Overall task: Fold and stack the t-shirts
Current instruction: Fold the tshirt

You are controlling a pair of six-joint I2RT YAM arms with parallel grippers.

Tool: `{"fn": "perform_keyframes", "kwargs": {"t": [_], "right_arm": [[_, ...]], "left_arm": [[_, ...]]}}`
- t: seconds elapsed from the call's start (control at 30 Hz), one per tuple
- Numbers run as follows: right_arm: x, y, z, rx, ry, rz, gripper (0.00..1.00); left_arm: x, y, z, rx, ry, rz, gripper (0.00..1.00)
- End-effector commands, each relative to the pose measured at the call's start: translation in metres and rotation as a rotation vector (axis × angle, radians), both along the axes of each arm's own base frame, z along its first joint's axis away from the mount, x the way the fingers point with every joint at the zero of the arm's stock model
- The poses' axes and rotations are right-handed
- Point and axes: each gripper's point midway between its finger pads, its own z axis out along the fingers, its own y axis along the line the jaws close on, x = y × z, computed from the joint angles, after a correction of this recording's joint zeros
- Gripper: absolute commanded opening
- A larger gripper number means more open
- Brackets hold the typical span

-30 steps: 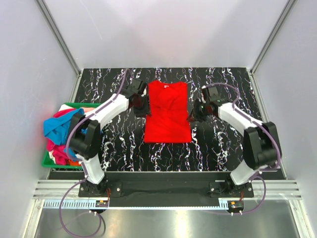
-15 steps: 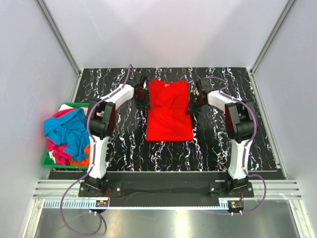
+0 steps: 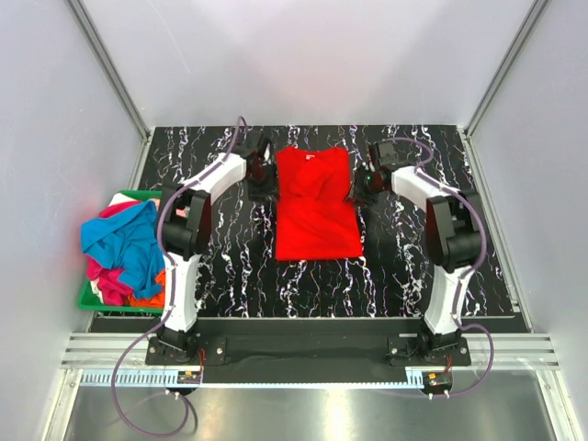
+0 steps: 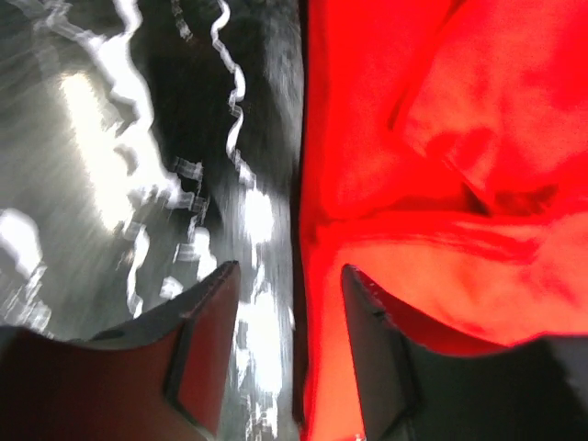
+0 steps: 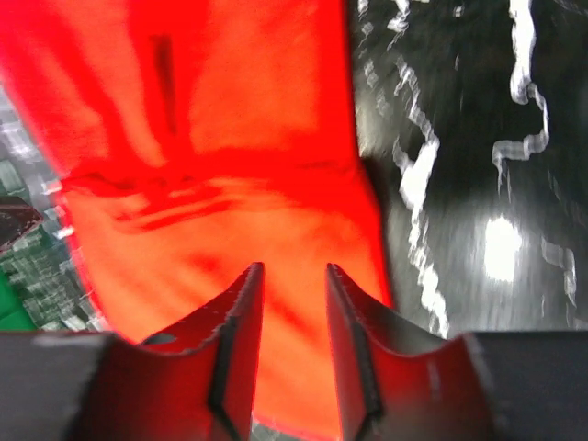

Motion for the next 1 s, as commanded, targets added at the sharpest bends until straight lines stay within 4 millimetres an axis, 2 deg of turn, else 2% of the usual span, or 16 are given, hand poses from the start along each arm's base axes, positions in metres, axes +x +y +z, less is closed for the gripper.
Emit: {"fn": "perform_keyframes", "kwargs": {"t": [0.0, 0.03, 0.07, 0.13, 0.17, 0.2, 0.23, 0.27, 0.3, 0.37, 0.43, 0.47, 0.63, 0.77, 0.97], "right_arm": [[-0.015, -0.004, 0.066, 0.049, -0.077, -0.047, 0.42], [-0.024, -0.005, 0.066, 0.058, -0.053, -0.064, 0.44], [-0.041, -0.007, 0.064, 0.067, -0.029, -0.065, 0.47], [-0.060, -0.008, 0.059, 0.083, 0.007, -0.076, 0.51], [-0.078, -0.011, 0.053, 0.086, 0.031, -0.074, 0.52], [-0.087, -0.013, 0.050, 0.086, 0.042, -0.076, 0.53], [-0.095, -0.015, 0.047, 0.080, 0.049, -0.077, 0.54], [-0.109, -0.021, 0.041, 0.065, 0.060, -0.082, 0.54], [-0.116, -0.024, 0.038, 0.057, 0.062, -0.079, 0.55], [-0.132, -0.026, 0.030, 0.057, 0.085, -0.076, 0.55], [-0.139, -0.025, 0.025, 0.067, 0.101, -0.061, 0.55], [-0.146, -0.025, 0.019, 0.073, 0.120, -0.054, 0.55], [-0.152, -0.024, 0.007, 0.093, 0.113, -0.077, 0.55], [-0.155, -0.022, -0.007, 0.114, 0.125, -0.085, 0.54], [-0.160, -0.024, -0.029, 0.108, 0.146, -0.093, 0.51]], "left_arm": [[-0.003, 0.012, 0.099, -0.025, -0.182, 0.023, 0.54], [-0.019, 0.016, 0.088, -0.025, -0.138, 0.035, 0.54], [-0.029, 0.016, 0.103, -0.046, -0.161, 0.037, 0.55], [-0.053, 0.012, 0.097, -0.069, -0.137, 0.012, 0.55], [-0.073, 0.013, 0.091, -0.077, -0.125, 0.005, 0.55], [-0.087, 0.005, 0.088, -0.114, -0.111, -0.028, 0.56], [-0.114, 0.001, 0.066, -0.130, -0.049, -0.058, 0.56], [-0.119, -0.008, 0.073, -0.200, -0.082, -0.071, 0.57], [-0.147, -0.015, 0.056, -0.270, 0.000, -0.105, 0.57], [-0.157, -0.020, 0.058, -0.309, -0.026, -0.104, 0.57], [-0.172, -0.015, 0.043, -0.264, -0.017, -0.101, 0.58], [-0.176, -0.014, 0.043, -0.263, -0.023, -0.091, 0.58], [-0.195, -0.019, 0.012, -0.295, 0.028, -0.075, 0.59], [-0.201, -0.021, -0.004, -0.287, 0.063, -0.072, 0.57], [-0.202, -0.017, -0.017, -0.255, 0.082, -0.053, 0.52]]}}
